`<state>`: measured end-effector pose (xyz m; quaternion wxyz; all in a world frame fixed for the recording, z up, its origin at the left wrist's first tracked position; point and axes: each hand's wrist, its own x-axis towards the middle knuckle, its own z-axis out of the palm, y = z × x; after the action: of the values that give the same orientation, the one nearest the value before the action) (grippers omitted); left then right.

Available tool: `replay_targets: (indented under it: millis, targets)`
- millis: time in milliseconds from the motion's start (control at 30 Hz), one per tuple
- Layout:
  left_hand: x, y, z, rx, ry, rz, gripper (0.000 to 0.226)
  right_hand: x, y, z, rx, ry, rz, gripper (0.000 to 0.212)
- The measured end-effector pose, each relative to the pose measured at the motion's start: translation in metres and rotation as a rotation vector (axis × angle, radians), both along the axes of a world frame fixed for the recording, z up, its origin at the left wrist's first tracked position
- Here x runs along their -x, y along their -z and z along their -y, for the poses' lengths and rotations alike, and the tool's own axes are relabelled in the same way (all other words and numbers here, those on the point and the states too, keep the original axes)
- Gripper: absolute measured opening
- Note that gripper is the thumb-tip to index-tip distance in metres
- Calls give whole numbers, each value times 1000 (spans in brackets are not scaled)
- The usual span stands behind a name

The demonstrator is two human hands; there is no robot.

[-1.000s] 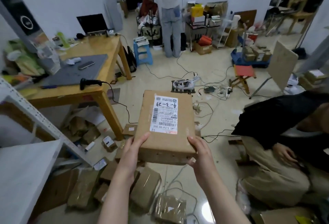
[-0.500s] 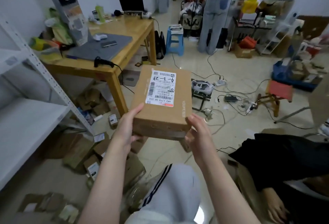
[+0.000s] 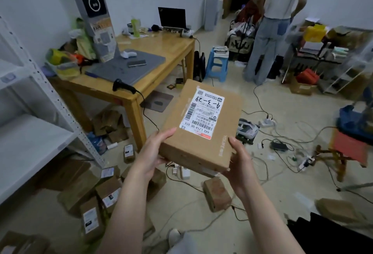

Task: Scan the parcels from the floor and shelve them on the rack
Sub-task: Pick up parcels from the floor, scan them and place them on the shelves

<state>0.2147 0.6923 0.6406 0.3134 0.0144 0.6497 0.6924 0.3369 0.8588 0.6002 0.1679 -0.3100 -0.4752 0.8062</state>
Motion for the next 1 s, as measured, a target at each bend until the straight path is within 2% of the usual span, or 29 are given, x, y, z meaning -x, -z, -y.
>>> replay_targets:
  millis: [67,133,167,233,300,333,367,400,500,533,600,667,733,867,933,1000]
  targets:
    - [31,-4,-13,16,-39,20,27,37,1,-20,55,-79,18,37]
    - [60,-4,-18,11,-132,31,45,78,-1,-27,70,-146,38,34]
    - [77,-1,-19,-14,-193,32,54,99,-2,-27,65,-169,40,37]
    - [106,3,-19,-80,-333,53,72,139,-6,-23,69,-208,42,58]
    - [124,8,-19,-85,-409,109,111,169,1,-20,87,-252,67,78]
    - [129,12,-20,-78,-436,131,121,181,7,-19,101,-266,69,84]
    - [132,15,-23,-74,-451,140,118,192,13,-20,106,-283,76,88]
    - [135,17,-26,-62,-473,158,106,201,17,-21,110,-302,87,87]
    - [146,26,-40,-49,-612,203,71,231,23,-31,120,-424,88,54]
    - [146,26,-43,-42,-659,194,67,240,24,-35,148,-490,89,45]
    - [149,26,-43,20,-780,151,64,259,27,-44,221,-597,102,41]
    - [150,25,-36,32,-943,138,75,278,23,-58,265,-663,147,52]
    - [146,24,-26,43,-986,151,78,295,25,-72,276,-642,174,80]
    - [131,16,-17,76,-995,172,45,338,24,-97,266,-732,207,108]
    - [124,15,-13,69,-1007,186,38,347,22,-100,221,-896,201,115]
    - [120,13,-8,101,-1010,183,36,349,24,-96,144,-1114,163,111]
